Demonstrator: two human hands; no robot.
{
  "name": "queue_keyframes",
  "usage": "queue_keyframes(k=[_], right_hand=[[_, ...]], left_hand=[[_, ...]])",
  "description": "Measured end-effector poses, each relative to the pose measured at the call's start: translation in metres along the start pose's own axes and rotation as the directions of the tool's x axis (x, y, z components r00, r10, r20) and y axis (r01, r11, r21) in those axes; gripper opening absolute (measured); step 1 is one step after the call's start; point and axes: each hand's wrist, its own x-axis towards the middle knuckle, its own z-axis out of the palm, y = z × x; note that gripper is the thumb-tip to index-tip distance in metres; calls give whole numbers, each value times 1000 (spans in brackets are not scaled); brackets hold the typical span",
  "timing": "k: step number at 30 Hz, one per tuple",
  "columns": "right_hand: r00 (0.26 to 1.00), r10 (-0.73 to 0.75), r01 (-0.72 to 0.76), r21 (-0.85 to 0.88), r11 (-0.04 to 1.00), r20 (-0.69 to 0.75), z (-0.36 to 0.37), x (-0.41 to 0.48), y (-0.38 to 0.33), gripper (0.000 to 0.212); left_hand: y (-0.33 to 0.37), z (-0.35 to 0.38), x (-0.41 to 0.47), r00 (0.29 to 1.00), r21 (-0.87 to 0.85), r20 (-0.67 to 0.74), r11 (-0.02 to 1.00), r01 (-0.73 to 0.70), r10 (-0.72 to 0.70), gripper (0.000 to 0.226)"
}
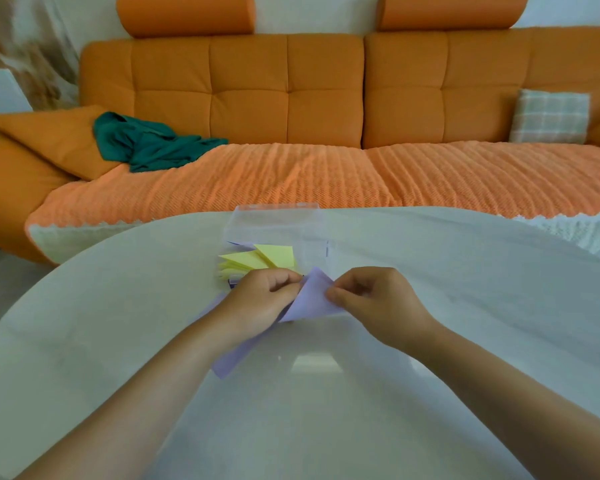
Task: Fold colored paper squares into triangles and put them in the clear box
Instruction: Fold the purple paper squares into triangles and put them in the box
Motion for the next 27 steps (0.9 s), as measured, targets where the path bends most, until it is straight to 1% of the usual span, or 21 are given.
queue_keyframes(k=[1, 3, 5, 6, 7, 8, 10, 12, 14, 16, 17, 19, 21, 25, 27], right_hand=[[1000, 27, -27, 30, 999, -5, 0, 0, 0, 16], [998, 65, -64, 88, 994, -2, -1, 0, 1, 14], [996, 93, -93, 147, 985, 5, -2, 0, 1, 12], [995, 103, -102, 172, 980, 3, -2, -1, 1, 12], [994, 112, -109, 199, 974, -5, -2, -1, 1, 11], [993, 117, -112, 223, 968, -10, -3, 0, 1, 10], [993, 119, -115, 256, 960, 2, -4, -1, 1, 14], [992, 121, -128, 260, 957, 45, -5, -2, 0, 22], [989, 135, -146, 253, 956, 59, -5, -1, 0, 18], [987, 155, -159, 248, 956, 34, -5, -1, 1, 9], [987, 160, -160, 246, 956, 20, -6, -1, 1, 11], [986, 164, -159, 241, 958, -3, -6, -1, 2, 14], [987, 159, -151, 236, 960, -16, -7, -1, 2, 15], [988, 151, -145, 210, 967, -13, -6, -1, 1, 16], [990, 139, -133, 182, 974, -19, -5, -3, 0, 15]], left_hand=[[1, 2, 1, 1000, -36, -15, 999, 11, -11, 31], [3, 7, 0, 999, -96, -48, 995, 15, -20, 28], [3, 12, -1, 998, -69, -54, 997, -23, 19, 7], [2, 14, -1, 998, -59, -48, 998, -31, 28, 4], [0, 16, 0, 998, -52, -52, 998, -33, 30, 10], [-1, 16, 0, 997, -49, -71, 998, -36, 32, 10], [-3, 17, 2, 993, -36, -112, 999, -40, 36, 4], [-3, 18, 1, 993, -43, -114, 998, -48, 42, 8], [-3, 21, 1, 994, -57, -99, 997, -61, 55, 14], [-3, 24, 2, 991, -40, -113, 997, -73, 68, 15], [-3, 26, 3, 989, -28, -126, 997, -77, 73, 14], [-2, 28, 2, 990, -70, -123, 994, -84, 75, 8], [0, 30, 0, 990, -82, -107, 992, -97, 88, 10], [-1, 34, -2, 982, -10, -150, 993, -116, 113, 20], [-2, 36, -1, 977, 44, -156, 989, -138, 143, 19]])
